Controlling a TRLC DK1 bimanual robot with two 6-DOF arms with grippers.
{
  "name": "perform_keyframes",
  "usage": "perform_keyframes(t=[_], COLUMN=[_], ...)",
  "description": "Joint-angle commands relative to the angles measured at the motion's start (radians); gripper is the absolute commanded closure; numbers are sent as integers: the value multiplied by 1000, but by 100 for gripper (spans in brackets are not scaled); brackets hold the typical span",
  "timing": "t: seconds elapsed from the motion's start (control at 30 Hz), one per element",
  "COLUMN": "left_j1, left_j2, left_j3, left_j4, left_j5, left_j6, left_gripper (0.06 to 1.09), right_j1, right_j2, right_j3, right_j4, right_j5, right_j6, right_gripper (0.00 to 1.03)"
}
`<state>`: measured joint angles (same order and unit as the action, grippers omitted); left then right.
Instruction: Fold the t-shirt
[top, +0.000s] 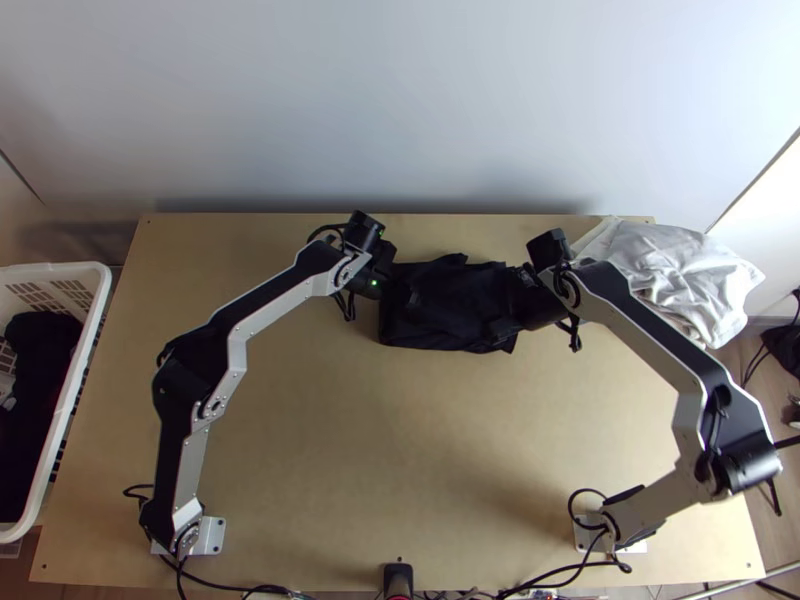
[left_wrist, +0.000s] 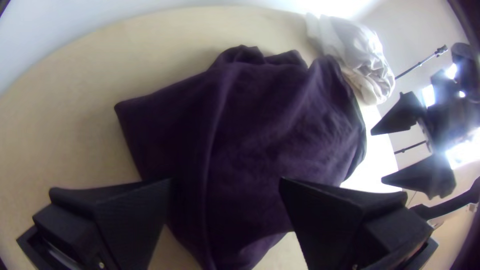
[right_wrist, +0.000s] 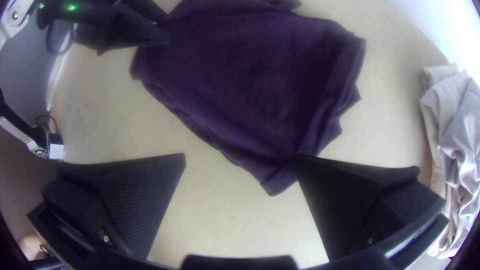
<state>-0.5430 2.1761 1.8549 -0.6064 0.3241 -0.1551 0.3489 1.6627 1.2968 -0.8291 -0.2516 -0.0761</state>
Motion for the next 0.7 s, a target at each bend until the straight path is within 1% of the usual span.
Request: perform_keyframes(t=[0.0, 0.1, 0.13, 0.23, 0.3, 0.4, 0.53, 0.63, 0.67], left_j1=[0, 3, 2, -6, -9, -9, -8, -6, -6], left_j2=[60, 65, 68, 68, 59, 10, -48, -55, -53], left_j3=[27, 17, 17, 15, 17, 17, 18, 23, 26], left_j4=[-33, -55, -64, -98, -112, -121, -124, -124, -124], left_j5=[-11, -11, -11, -10, -10, -3, 1, 3, 3], left_j6=[40, 54, 58, 75, 77, 58, 43, 43, 42], left_gripper=[10, 11, 11, 11, 11, 11, 11, 11, 11], right_j1=[84, 139, 160, 225, 245, 248, 263, 280, 285], right_j2=[-70, -67, -67, -67, -75, -80, -95, -84, -75], right_j3=[25, 39, 35, -19, -79, -140, -249, -298, -304], right_j4=[1, 5, 13, 90, 176, 282, 459, 551, 559], right_j5=[9, 34, 60, 195, 245, 258, 261, 261, 261], right_j6=[-21, -27, -47, -145, -229, -283, -387, -422, -427], right_gripper=[4, 3, 4, 4, 4, 4, 4, 4, 4])
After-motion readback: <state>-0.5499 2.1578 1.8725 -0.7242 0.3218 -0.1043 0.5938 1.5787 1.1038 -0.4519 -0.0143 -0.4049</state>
